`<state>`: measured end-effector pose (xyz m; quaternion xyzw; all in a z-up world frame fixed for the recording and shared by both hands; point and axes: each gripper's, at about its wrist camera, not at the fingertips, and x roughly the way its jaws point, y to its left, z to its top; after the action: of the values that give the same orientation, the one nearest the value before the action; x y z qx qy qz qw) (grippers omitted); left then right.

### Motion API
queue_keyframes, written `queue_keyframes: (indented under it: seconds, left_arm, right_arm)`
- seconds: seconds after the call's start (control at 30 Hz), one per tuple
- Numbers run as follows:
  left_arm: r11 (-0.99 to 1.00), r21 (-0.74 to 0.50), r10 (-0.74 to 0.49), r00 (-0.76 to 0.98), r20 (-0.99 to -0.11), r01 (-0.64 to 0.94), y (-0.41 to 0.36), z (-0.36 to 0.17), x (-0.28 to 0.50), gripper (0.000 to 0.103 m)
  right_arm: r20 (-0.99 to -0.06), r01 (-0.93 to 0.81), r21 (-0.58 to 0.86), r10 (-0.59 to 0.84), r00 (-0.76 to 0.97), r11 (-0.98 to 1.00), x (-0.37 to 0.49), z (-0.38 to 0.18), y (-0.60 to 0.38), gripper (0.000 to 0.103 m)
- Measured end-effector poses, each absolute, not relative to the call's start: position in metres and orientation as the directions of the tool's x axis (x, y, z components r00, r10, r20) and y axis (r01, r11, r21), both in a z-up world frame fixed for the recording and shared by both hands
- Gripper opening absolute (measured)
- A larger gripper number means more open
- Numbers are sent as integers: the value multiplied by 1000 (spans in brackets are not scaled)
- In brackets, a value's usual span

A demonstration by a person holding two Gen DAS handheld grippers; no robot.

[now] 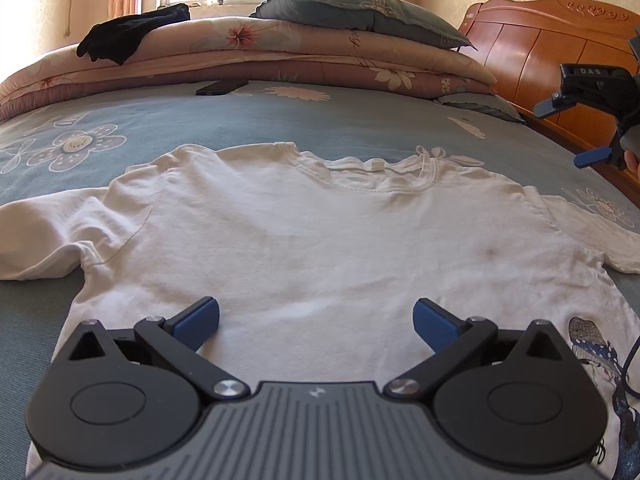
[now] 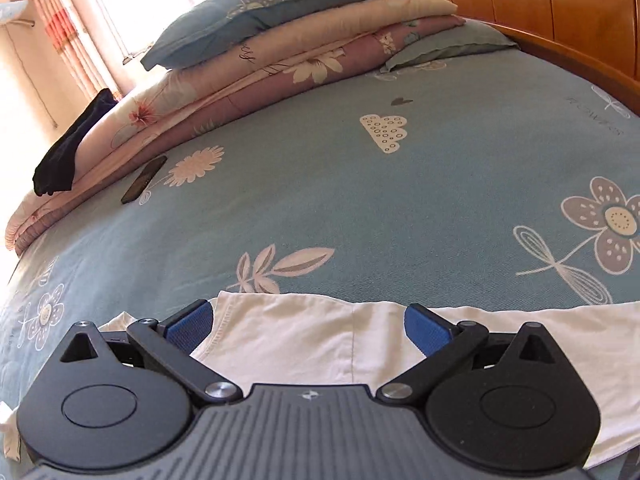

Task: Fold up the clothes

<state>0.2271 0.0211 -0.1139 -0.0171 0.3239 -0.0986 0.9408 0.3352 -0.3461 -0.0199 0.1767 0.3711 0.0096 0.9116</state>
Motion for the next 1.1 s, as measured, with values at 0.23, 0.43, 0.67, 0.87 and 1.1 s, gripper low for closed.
queue_keyframes:
  seconds: [0.23, 0.43, 0.67, 0.87, 1.1]
  left_arm:
    - [980, -93, -195, 771, -606, 175, 22, -114, 229, 102]
    - [980, -91, -195, 770, -607, 176, 22, -115, 229, 102]
    - [980, -88, -194, 771, -607, 177, 21, -115, 229, 102]
    - [980, -88, -194, 771, -606, 178, 21, -115, 228, 102]
    - [980, -84, -192, 771, -607, 178, 21, -115, 228, 102]
  right_arm:
    - [-712, 125, 331, 161, 684, 935, 313, -49, -378, 103]
    - [-726, 175, 394, 189, 661, 902, 340, -88, -388, 103]
    - [-727, 171, 310, 117, 677, 935, 369, -96, -385, 103]
    - [-706, 179, 295, 88, 703, 939, 355, -77, -393, 103]
    - [-751, 225, 267, 56, 658, 937, 342, -99, -403, 103]
